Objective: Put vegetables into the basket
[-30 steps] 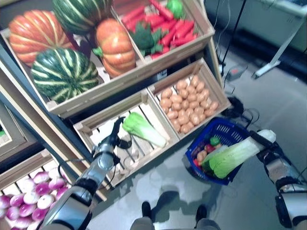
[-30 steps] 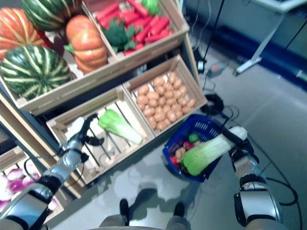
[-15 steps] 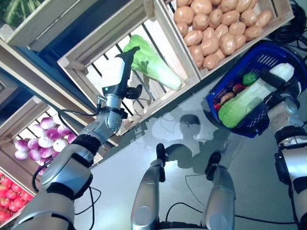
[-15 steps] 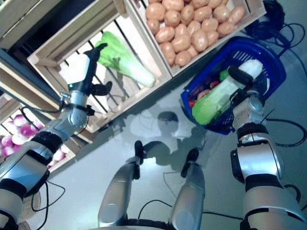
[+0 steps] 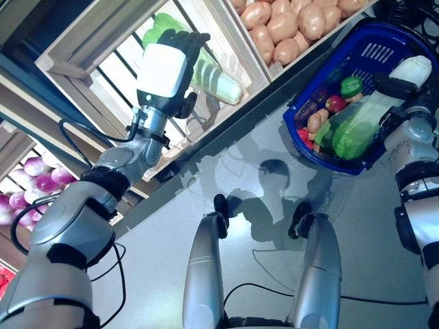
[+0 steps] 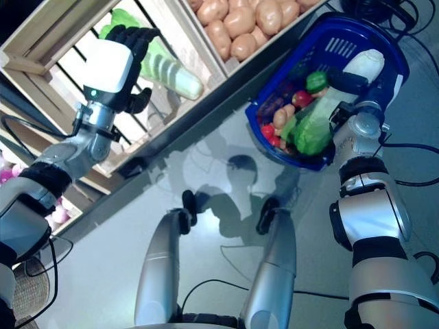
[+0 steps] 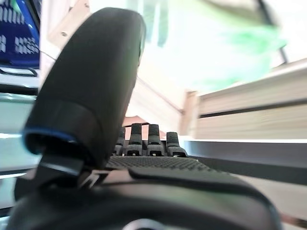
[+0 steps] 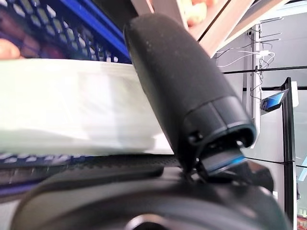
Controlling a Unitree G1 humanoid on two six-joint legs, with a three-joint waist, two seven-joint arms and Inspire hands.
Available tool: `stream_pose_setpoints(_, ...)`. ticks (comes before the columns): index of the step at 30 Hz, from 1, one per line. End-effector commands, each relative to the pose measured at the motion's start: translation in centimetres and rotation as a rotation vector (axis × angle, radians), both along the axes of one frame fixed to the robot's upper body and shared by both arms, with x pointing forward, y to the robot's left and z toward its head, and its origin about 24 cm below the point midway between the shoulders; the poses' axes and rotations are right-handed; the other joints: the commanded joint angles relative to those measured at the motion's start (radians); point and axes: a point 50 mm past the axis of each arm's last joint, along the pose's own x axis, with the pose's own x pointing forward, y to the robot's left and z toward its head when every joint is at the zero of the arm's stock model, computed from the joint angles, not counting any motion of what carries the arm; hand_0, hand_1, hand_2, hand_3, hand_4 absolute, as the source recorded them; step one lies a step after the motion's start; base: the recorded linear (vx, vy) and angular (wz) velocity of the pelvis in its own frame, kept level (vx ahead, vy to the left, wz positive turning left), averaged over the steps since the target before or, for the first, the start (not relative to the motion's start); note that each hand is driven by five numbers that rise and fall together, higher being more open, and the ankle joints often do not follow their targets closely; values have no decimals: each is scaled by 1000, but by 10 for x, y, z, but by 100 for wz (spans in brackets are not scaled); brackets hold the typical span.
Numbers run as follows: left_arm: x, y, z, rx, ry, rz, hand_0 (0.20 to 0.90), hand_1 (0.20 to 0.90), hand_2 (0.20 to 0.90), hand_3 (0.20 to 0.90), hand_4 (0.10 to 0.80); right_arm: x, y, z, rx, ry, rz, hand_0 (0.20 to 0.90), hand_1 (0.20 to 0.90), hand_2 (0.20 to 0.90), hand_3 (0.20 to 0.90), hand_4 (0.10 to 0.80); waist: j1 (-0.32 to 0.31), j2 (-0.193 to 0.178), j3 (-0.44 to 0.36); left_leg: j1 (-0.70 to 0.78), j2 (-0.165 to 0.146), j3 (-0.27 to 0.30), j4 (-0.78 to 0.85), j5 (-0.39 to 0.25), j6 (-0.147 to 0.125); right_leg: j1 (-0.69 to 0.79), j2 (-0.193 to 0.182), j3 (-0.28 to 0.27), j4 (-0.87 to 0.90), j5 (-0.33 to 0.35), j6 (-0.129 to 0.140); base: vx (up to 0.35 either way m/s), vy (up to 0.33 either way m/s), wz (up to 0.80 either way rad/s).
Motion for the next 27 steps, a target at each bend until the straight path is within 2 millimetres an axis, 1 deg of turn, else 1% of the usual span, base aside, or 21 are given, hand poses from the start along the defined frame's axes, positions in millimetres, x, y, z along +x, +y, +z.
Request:
stream_pose_setpoints(1,-10,25,79,3,-281,91,900,900,900,900,800,-12,0,86,-113,-289,5,900,900,900,900,800,-18,-9,-5,76,27,16,20,-129,-23,83,16,48,-20,-13,30,22,34,-7)
stream_pose_setpoints(5,-8,23,83,113,-252,118,900,900,900,900,800,-12,-4,81,-105,-266,20,900,900,900,900,800,-26,-14,-5,77,39,17,31,-133,-31,85,19,56,-23,-9,37,41,35,-4)
stream_pose_setpoints(11,-3,23,85,217,-198,198,900,900,900,900,800,-13,-3,84,-106,-292,59,900,900,900,900,800,-31,-21,-5,56,47,15,37,-132,-36,66,18,61,-33,8,48,4,25,-3)
stream_pose_setpoints(15,0,27,87,235,-142,259,900,900,900,900,800,-16,1,92,-96,-394,114,900,900,900,900,800,-40,-24,-5,37,52,19,38,-134,-41,49,22,66,-47,19,53,3,54,-2)
stream_pose_setpoints(19,1,34,88,222,-88,323,900,900,900,900,800,-18,12,96,-76,-502,224,900,900,900,900,800,-48,-30,-5,11,55,19,51,-141,-44,24,23,69,-52,27,57,0,64,-3)
stream_pose_setpoints(20,1,38,88,216,-74,353,900,900,900,900,800,-20,25,98,-61,-565,310,900,900,900,900,800,-55,-36,-5,-19,56,19,66,-147,-45,-4,22,71,-50,31,59,-20,61,-5)
stream_pose_setpoints(21,1,39,88,215,-74,356,900,900,900,900,800,-20,26,97,-58,-570,317,900,900,900,900,800,-55,-37,-5,-23,57,19,68,-148,-45,-8,22,71,-49,32,59,-27,53,-8)
stream_pose_setpoints(24,0,41,92,204,-66,385,900,900,900,900,800,-24,39,93,-39,-621,399,900,900,900,900,800,-65,-46,-5,-69,61,16,98,-160,-44,-55,15,74,-33,36,62,-35,36,-8)
stream_pose_setpoints(27,-1,46,97,183,-64,442,900,900,900,900,800,-31,49,86,-36,-658,461,900,900,900,900,800,-75,-63,-5,-132,66,8,139,-175,-40,-114,5,72,-14,43,66,-40,21,-6)
